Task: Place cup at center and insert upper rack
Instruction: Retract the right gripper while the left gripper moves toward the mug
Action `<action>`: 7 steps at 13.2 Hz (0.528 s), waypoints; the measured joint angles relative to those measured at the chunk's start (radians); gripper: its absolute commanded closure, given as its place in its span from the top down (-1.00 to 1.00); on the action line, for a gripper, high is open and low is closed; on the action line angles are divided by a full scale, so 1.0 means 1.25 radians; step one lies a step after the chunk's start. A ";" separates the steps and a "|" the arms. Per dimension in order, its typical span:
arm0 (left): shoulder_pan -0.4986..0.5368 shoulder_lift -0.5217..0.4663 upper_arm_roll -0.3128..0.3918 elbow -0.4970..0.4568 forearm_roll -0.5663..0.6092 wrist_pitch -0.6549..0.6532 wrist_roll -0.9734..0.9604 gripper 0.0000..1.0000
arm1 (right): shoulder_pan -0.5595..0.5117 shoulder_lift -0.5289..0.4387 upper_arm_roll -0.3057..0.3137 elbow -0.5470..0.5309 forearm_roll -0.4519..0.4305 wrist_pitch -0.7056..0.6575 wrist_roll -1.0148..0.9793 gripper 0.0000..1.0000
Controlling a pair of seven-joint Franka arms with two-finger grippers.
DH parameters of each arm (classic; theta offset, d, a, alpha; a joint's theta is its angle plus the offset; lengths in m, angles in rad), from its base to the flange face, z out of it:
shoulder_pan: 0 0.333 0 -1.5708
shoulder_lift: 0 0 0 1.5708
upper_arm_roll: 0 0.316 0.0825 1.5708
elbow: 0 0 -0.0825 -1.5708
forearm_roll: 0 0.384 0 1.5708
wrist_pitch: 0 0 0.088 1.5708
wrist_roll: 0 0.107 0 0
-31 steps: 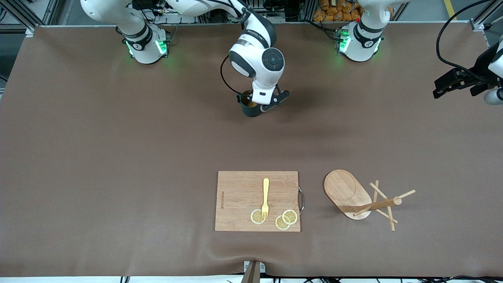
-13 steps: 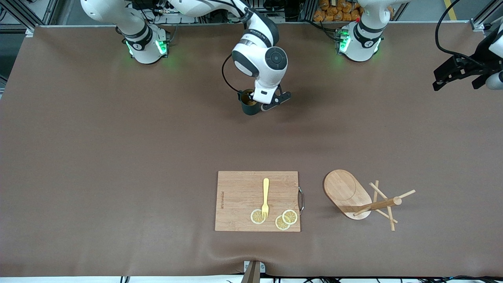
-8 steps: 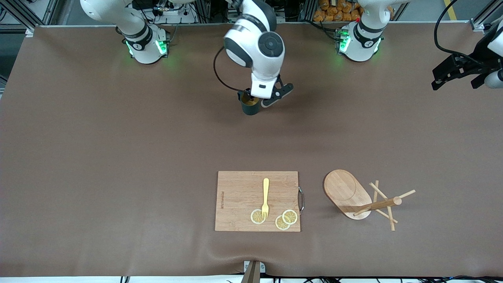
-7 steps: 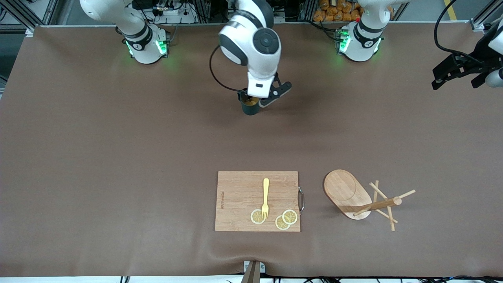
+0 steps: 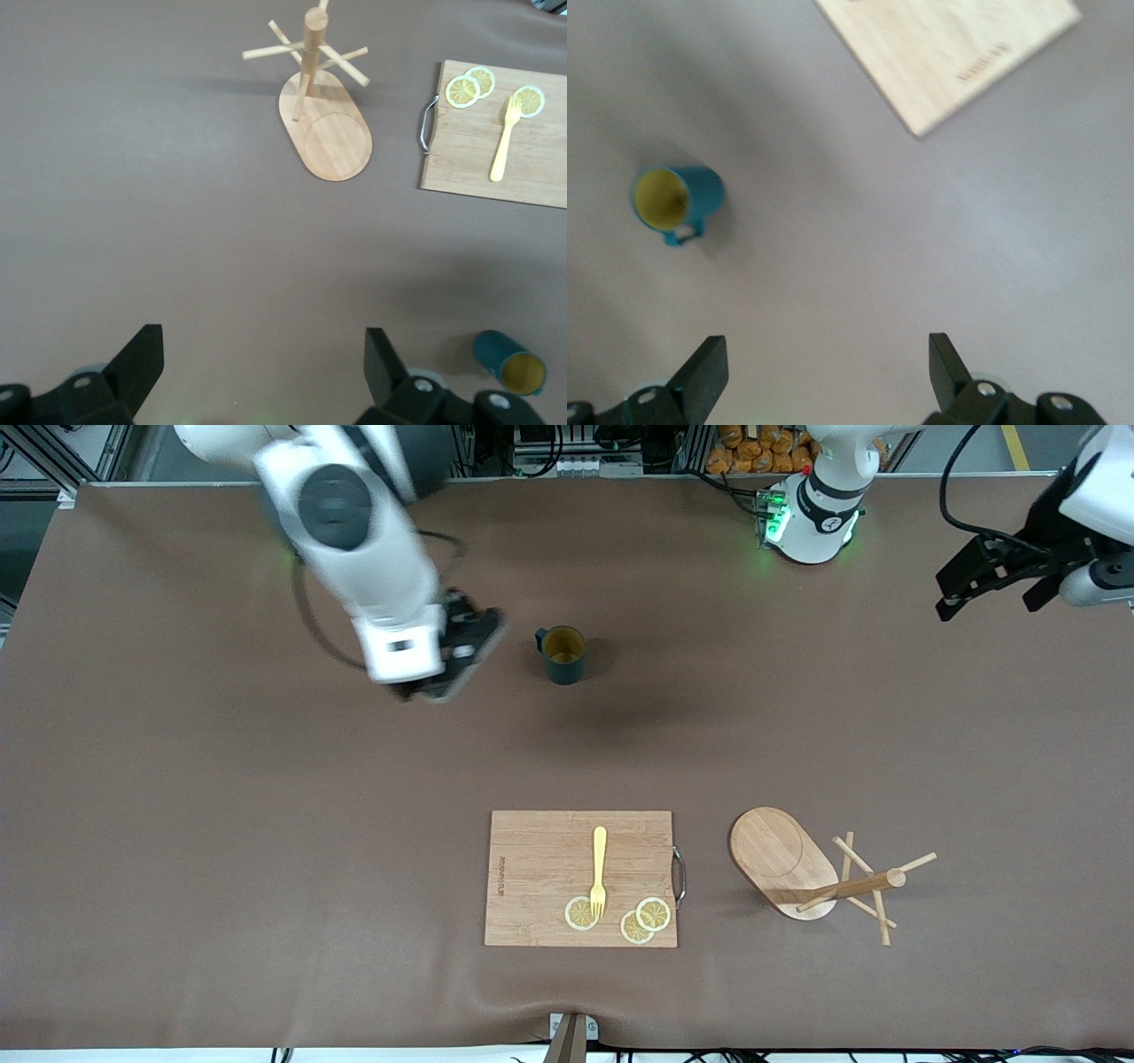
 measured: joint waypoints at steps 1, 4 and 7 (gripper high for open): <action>0.000 -0.002 -0.016 0.002 0.000 0.000 -0.024 1.00 | -0.014 -0.019 -0.036 0.000 0.000 -0.010 -0.020 1.00; -0.001 -0.009 -0.065 0.003 0.000 -0.005 -0.094 1.00 | -0.049 -0.070 -0.125 -0.001 -0.001 -0.021 -0.025 1.00; -0.002 -0.010 -0.151 0.003 0.000 -0.009 -0.232 1.00 | -0.156 -0.114 -0.144 -0.002 -0.001 -0.028 -0.025 1.00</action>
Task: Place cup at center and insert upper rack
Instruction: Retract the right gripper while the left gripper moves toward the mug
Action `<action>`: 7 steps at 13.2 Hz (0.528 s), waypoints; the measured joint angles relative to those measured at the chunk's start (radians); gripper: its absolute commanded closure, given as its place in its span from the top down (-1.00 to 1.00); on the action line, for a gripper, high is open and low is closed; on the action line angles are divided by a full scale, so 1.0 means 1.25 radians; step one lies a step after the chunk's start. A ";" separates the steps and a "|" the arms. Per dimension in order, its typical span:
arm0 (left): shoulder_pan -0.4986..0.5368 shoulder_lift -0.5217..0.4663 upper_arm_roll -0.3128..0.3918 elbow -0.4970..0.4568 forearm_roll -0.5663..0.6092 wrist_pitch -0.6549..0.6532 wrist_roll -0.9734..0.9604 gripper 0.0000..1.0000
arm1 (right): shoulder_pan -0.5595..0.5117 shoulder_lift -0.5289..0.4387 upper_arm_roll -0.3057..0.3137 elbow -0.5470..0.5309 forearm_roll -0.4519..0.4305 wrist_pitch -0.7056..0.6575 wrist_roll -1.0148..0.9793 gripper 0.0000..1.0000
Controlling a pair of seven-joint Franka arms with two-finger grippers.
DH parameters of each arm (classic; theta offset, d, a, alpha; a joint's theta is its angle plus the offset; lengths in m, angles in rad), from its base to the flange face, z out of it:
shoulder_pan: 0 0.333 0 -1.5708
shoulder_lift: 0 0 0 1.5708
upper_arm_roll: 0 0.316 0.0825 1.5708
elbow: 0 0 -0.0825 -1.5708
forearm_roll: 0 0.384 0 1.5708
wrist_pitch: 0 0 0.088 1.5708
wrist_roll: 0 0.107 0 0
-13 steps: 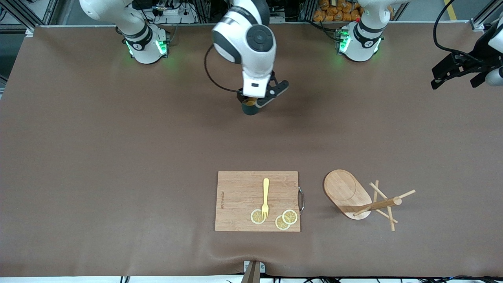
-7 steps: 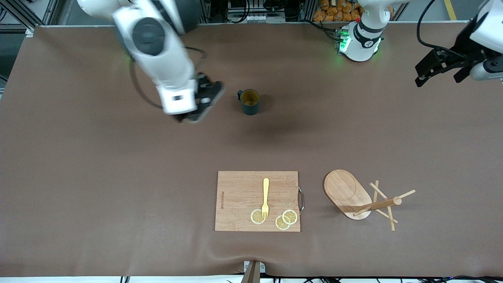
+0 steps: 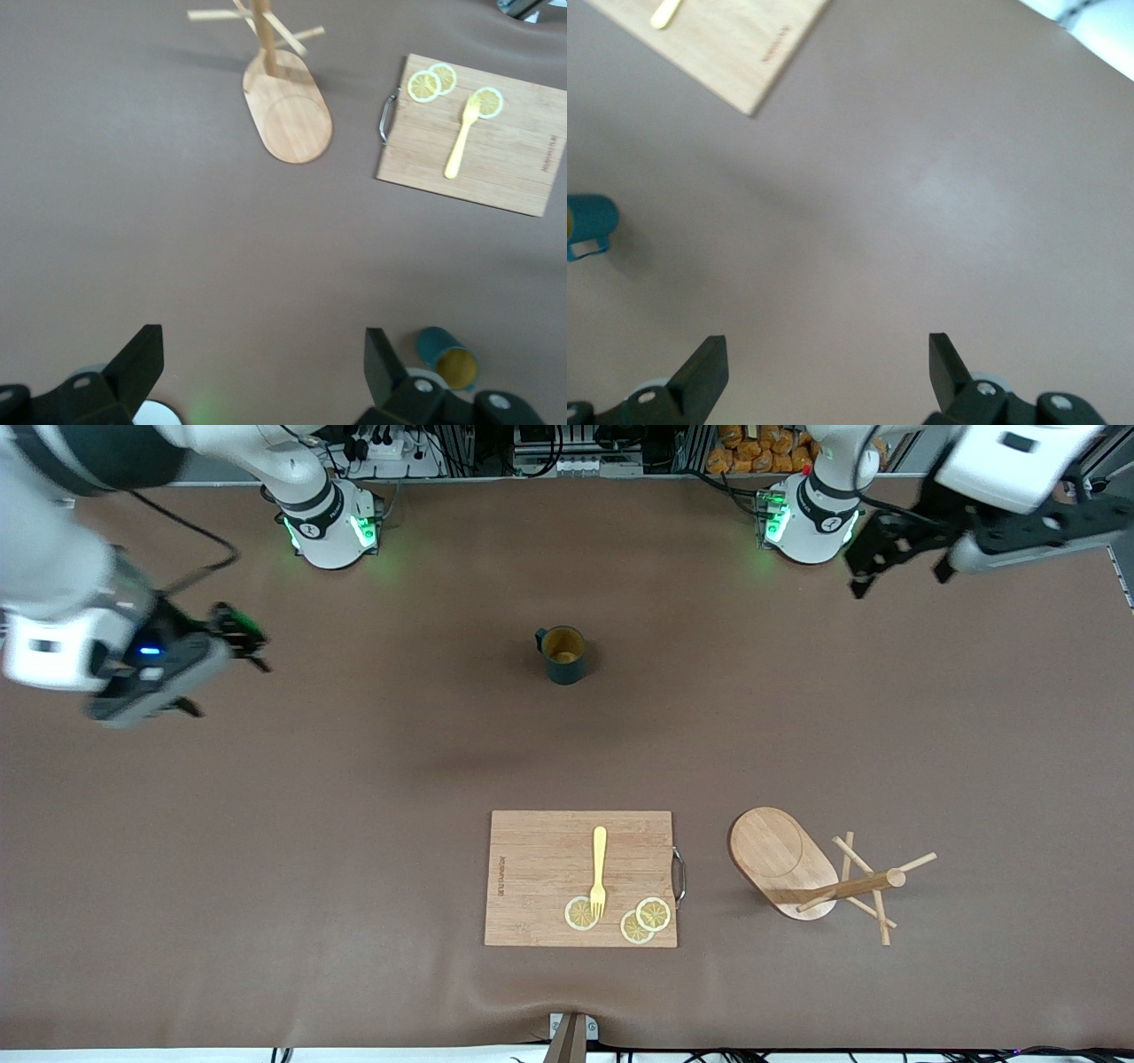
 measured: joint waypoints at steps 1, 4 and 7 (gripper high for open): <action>-0.001 0.000 -0.032 0.000 0.000 -0.001 -0.049 1.00 | -0.038 -0.010 -0.003 0.000 0.000 -0.006 0.002 1.00; -0.002 0.000 -0.117 -0.005 0.005 -0.003 -0.169 1.00 | -0.121 -0.024 -0.015 -0.001 0.000 -0.014 0.051 1.00; -0.003 0.001 -0.209 -0.014 0.032 -0.003 -0.281 1.00 | -0.167 -0.026 -0.019 -0.003 0.000 -0.023 0.100 1.00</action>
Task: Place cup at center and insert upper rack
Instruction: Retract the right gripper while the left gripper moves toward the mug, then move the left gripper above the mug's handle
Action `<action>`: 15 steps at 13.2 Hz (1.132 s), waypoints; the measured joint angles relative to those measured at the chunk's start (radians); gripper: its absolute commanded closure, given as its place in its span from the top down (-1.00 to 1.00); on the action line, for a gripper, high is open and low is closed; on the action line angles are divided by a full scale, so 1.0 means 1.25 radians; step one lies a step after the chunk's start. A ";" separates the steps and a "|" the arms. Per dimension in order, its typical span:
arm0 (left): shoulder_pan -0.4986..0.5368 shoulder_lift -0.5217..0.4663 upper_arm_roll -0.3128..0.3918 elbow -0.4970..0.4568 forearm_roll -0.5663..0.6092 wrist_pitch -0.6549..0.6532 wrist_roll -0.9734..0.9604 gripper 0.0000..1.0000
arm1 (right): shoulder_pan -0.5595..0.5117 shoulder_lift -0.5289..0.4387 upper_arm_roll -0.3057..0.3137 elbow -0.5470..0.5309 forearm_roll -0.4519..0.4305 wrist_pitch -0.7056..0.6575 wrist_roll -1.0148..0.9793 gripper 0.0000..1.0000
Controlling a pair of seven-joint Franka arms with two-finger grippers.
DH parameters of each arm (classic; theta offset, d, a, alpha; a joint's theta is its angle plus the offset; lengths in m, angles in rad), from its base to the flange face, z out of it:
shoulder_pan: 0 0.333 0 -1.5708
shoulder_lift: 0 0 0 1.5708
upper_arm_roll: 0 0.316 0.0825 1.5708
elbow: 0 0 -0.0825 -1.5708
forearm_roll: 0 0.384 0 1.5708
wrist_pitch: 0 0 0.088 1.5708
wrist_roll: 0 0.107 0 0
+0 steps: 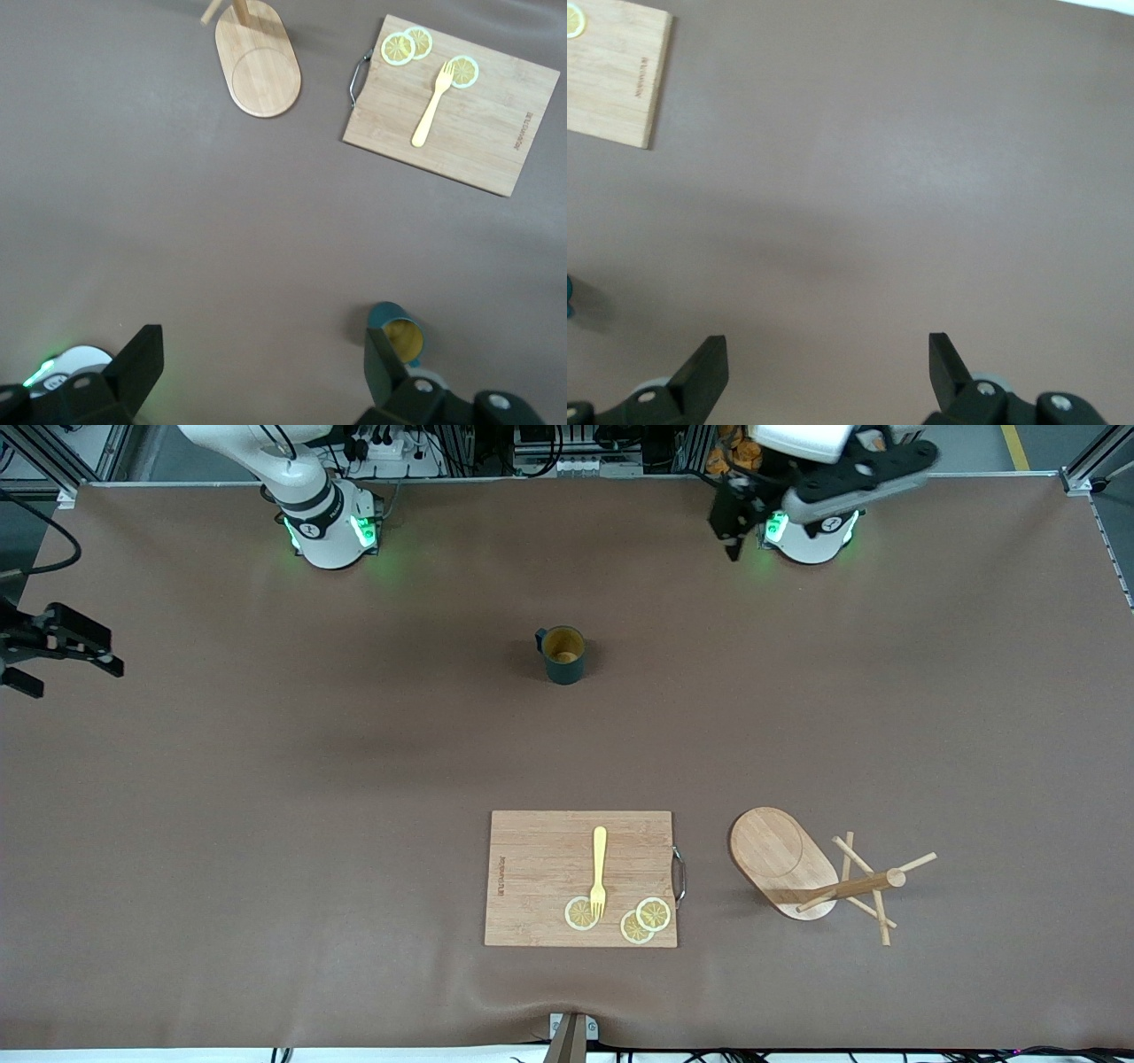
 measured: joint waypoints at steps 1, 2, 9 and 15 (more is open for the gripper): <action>0.000 0.002 -0.028 -0.002 0.012 0.000 -0.035 1.00 | -0.011 0.000 0.000 -0.002 0.000 0.000 0.001 1.00; 0.000 0.005 -0.055 -0.002 0.022 0.000 -0.066 1.00 | -0.016 0.000 0.000 -0.004 -0.004 0.000 0.001 1.00; -0.036 0.063 -0.199 -0.017 0.119 0.059 -0.319 1.00 | -0.017 -0.009 0.002 0.000 -0.073 -0.011 0.011 1.00; -0.207 0.189 -0.200 -0.030 0.288 0.110 -0.567 1.00 | -0.022 -0.009 0.014 -0.001 -0.081 -0.069 0.083 1.00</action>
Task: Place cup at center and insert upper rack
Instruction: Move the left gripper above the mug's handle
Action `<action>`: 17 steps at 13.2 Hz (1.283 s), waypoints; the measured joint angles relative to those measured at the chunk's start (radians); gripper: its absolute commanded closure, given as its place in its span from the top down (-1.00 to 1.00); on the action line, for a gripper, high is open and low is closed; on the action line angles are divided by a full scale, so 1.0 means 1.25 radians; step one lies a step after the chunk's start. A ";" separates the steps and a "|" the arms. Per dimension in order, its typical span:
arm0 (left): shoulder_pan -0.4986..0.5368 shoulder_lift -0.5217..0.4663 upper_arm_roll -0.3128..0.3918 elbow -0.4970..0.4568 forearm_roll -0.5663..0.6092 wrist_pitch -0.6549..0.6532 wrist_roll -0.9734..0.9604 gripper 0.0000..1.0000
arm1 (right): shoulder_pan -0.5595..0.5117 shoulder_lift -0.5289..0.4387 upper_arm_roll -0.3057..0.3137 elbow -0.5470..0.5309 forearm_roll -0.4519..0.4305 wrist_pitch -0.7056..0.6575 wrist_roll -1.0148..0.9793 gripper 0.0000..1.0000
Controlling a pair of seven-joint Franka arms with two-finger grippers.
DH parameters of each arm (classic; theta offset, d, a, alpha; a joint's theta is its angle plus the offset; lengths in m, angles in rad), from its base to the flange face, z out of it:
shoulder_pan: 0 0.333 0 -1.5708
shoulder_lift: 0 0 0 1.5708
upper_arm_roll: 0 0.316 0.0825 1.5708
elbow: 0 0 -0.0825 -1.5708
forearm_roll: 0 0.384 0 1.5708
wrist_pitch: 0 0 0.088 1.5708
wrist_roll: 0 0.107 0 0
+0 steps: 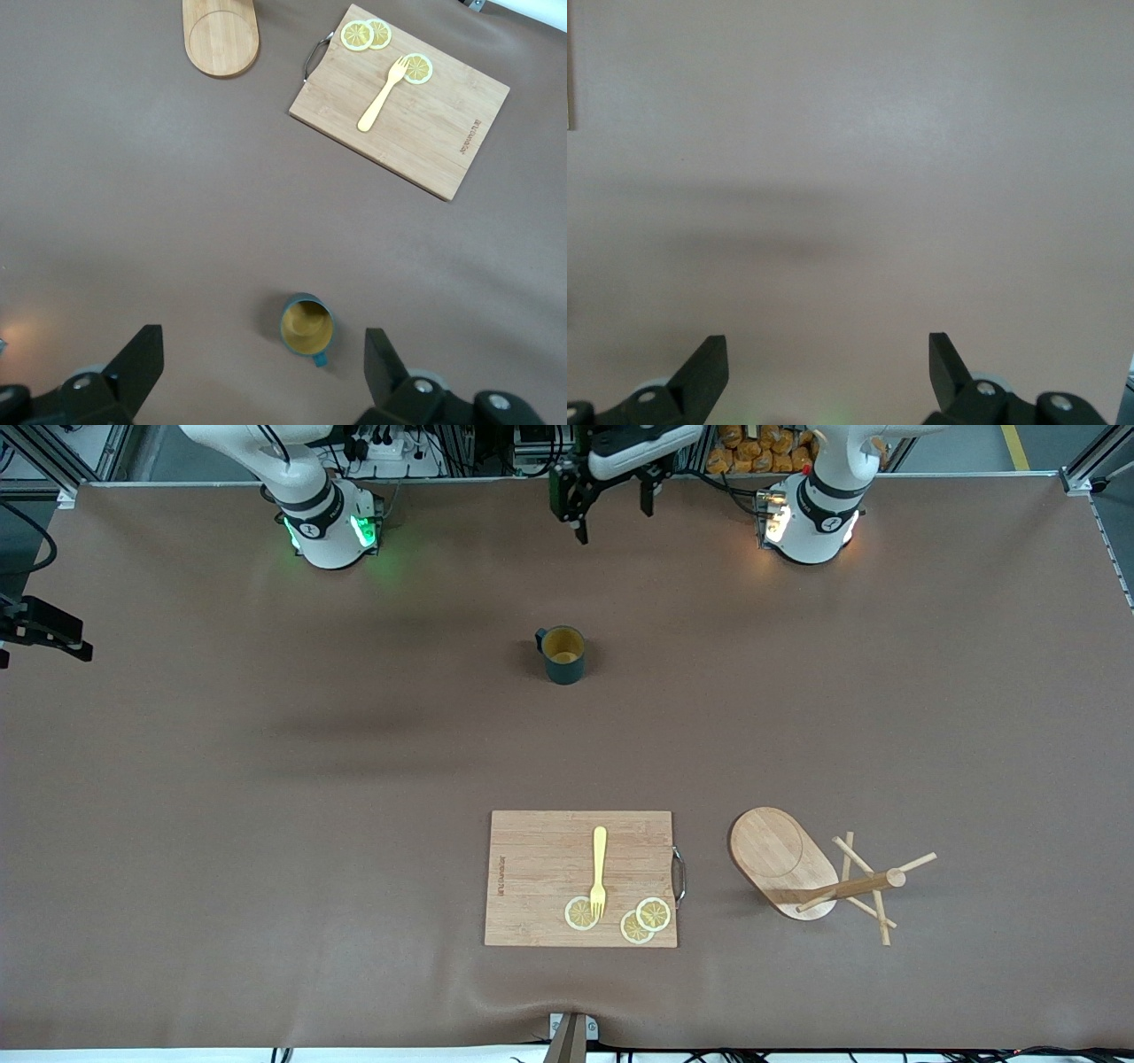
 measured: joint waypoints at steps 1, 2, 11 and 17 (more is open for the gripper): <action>-0.043 0.038 0.002 0.002 0.050 0.004 -0.060 1.00 | 0.000 0.000 0.004 0.000 0.009 0.000 0.007 1.00; -0.091 0.080 0.006 0.006 0.102 0.008 -0.121 1.00 | 0.000 0.000 0.005 0.000 0.024 0.000 0.009 1.00; -0.710 0.285 0.497 0.057 0.232 0.013 -0.404 1.00 | 0.000 0.001 0.008 -0.007 0.049 -0.015 0.010 1.00; -0.834 0.372 0.580 0.072 0.236 -0.005 -0.487 1.00 | 0.002 0.001 0.010 -0.014 0.050 -0.020 0.010 1.00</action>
